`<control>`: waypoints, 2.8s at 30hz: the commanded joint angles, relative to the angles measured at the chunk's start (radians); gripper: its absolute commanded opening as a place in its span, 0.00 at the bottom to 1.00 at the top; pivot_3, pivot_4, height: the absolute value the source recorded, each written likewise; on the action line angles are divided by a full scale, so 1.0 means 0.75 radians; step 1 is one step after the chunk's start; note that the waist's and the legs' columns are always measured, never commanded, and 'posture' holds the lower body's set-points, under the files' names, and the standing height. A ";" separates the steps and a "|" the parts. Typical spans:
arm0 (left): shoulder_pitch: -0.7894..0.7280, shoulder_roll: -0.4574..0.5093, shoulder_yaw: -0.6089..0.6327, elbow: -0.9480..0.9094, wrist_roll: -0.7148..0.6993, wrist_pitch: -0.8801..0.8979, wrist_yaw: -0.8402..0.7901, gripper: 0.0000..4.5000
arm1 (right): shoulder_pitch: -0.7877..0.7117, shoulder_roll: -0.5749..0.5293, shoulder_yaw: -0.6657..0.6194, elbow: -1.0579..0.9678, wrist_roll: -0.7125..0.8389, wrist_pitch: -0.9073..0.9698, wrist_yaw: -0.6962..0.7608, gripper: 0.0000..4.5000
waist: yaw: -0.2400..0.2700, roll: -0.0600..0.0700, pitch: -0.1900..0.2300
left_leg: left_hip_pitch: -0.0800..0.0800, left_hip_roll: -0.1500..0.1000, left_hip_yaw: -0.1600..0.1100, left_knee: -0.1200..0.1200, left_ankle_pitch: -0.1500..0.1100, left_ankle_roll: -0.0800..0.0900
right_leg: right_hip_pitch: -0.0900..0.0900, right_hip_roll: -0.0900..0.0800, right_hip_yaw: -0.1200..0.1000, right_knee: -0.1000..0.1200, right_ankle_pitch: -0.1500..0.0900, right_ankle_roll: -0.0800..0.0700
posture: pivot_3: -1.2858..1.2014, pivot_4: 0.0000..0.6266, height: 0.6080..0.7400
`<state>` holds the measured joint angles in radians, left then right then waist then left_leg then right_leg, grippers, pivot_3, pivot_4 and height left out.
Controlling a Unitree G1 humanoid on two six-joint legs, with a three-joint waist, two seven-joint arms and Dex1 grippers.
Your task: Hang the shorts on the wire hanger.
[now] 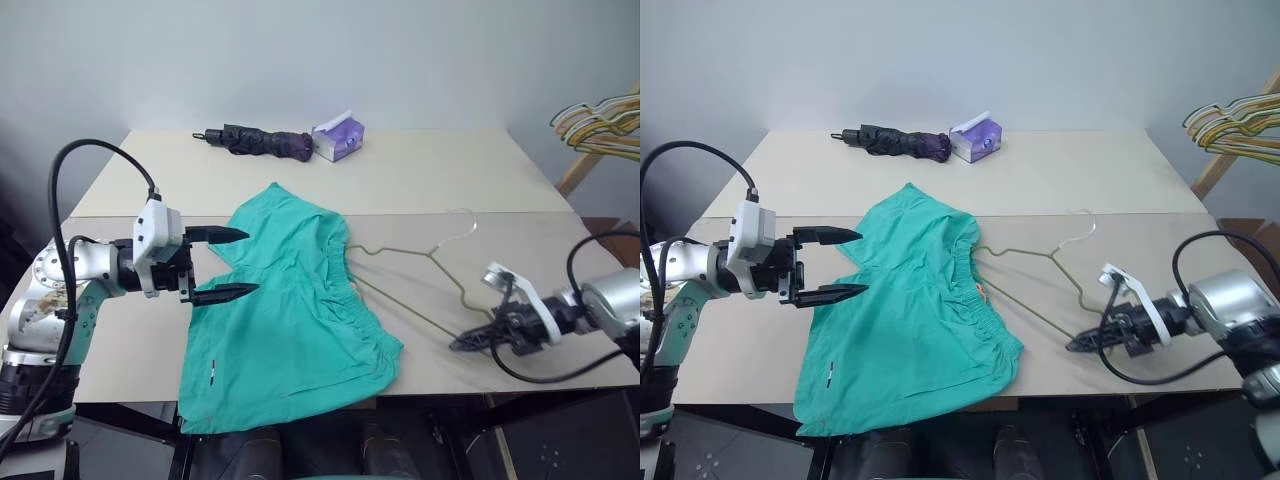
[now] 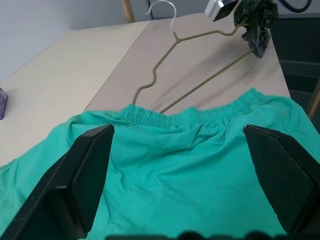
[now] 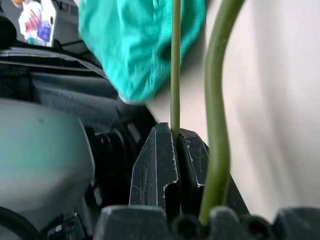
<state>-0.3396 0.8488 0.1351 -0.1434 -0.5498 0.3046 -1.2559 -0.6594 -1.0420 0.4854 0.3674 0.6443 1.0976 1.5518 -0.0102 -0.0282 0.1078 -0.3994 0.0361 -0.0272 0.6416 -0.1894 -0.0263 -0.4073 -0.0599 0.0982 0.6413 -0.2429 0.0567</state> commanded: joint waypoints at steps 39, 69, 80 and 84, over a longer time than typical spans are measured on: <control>-0.041 0.011 0.009 0.005 0.032 -0.038 -0.034 1.00 | 0.108 0.142 -0.294 -0.005 -0.090 0.106 -0.068 0.00 | -0.002 0.000 0.000 | -0.009 0.000 0.000 0.000 -0.001 0.001 | -0.008 0.000 -0.001 0.000 0.004 0.009 | 0.56 0.13 1.00; 0.007 0.038 0.043 -0.044 0.030 -0.024 -0.009 1.00 | -0.192 0.320 -0.111 0.290 -0.520 -0.333 -0.036 0.00 | 0.029 0.000 0.000 | -0.009 0.000 0.000 0.000 -0.001 0.001 | -0.009 0.000 -0.001 0.002 0.004 0.008 | 0.57 0.10 1.00; 0.018 0.015 0.041 -0.046 0.036 -0.044 0.014 1.00 | -0.260 0.064 0.206 0.056 -0.321 -0.376 0.084 0.00 | 0.022 0.000 0.000 | -0.011 0.001 0.001 0.000 -0.001 0.001 | -0.014 0.001 -0.001 0.003 0.004 0.008 | 0.58 0.09 1.00; 0.006 0.008 0.038 -0.038 0.043 -0.051 0.024 1.00 | -0.343 0.126 0.284 0.149 -0.328 -0.415 0.084 0.00 | 0.018 0.000 0.000 | -0.010 0.001 0.001 0.000 -0.001 0.001 | -0.014 0.001 0.000 0.004 0.005 0.008 | 0.58 0.11 1.00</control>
<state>-0.3146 0.8555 0.1499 -0.1603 -0.5144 0.2844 -1.2460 -0.8823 -0.9606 0.6980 0.4631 0.3828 0.8158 1.5532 0.0029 -0.0280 0.1080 -0.4071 0.0367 -0.0265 0.6414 -0.1904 -0.0252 -0.4180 -0.0591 0.0980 0.6446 -0.2394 0.0623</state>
